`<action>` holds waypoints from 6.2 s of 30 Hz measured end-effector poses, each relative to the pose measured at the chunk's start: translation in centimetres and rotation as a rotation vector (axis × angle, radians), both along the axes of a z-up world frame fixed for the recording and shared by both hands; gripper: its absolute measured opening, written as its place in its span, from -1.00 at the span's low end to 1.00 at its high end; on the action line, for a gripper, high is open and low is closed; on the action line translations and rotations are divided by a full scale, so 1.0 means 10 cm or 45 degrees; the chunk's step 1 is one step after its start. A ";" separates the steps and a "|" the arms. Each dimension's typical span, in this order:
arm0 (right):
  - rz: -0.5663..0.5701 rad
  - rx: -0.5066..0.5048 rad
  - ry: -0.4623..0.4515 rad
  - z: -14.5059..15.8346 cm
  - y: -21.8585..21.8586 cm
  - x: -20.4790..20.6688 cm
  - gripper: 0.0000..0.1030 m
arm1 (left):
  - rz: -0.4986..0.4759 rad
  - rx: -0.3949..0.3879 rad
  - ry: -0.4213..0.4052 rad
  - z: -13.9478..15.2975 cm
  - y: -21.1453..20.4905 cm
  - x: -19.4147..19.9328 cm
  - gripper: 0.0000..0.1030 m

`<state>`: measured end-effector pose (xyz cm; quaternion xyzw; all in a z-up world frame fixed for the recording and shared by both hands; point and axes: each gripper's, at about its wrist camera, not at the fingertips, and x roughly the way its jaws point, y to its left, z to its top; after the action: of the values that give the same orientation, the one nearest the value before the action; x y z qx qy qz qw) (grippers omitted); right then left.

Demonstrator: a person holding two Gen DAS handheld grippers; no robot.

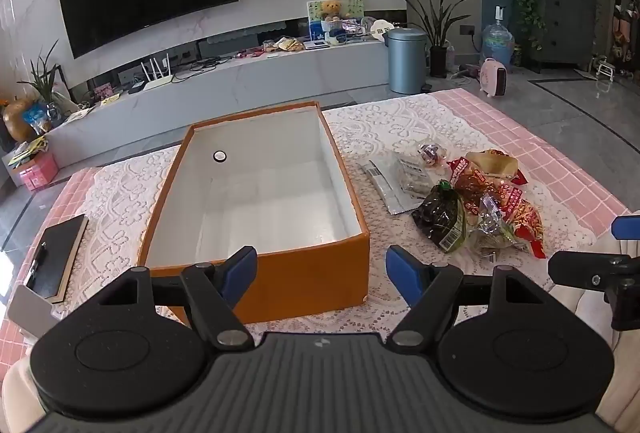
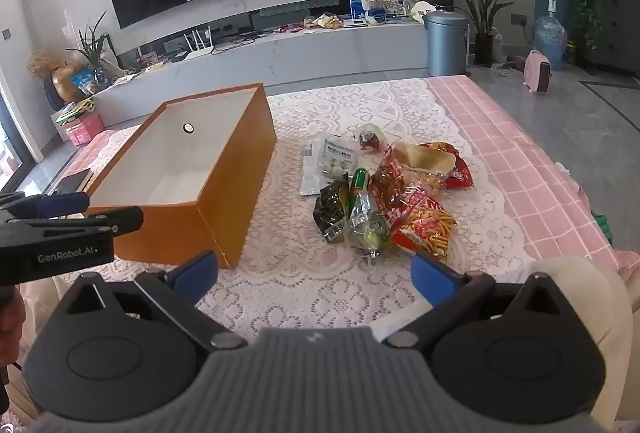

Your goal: Organize snacks

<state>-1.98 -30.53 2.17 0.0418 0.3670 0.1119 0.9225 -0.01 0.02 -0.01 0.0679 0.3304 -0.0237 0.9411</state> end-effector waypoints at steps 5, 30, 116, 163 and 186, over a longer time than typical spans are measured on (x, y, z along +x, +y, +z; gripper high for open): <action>-0.002 0.000 0.001 0.00 0.00 0.00 0.94 | 0.008 -0.003 0.006 -0.01 0.02 -0.01 0.62; -0.004 -0.003 0.008 -0.03 -0.01 0.00 0.94 | -0.011 -0.018 0.012 0.00 0.00 -0.01 0.57; -0.022 -0.032 0.066 -0.23 -0.13 0.22 0.93 | -0.124 -0.147 0.167 -0.08 -0.20 0.27 -0.24; -0.377 0.346 0.513 -1.29 -1.05 1.60 -0.07 | -0.125 -0.562 0.757 -0.97 -1.10 1.71 0.23; -0.428 0.391 0.495 -1.30 -1.13 1.54 -0.09 | -0.258 -0.510 0.863 -1.07 -1.20 1.81 0.24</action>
<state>13.38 -41.83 -10.86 0.2617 0.5033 0.0016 0.8235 18.12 -11.98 -10.68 -0.0961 0.6025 -0.2014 0.7663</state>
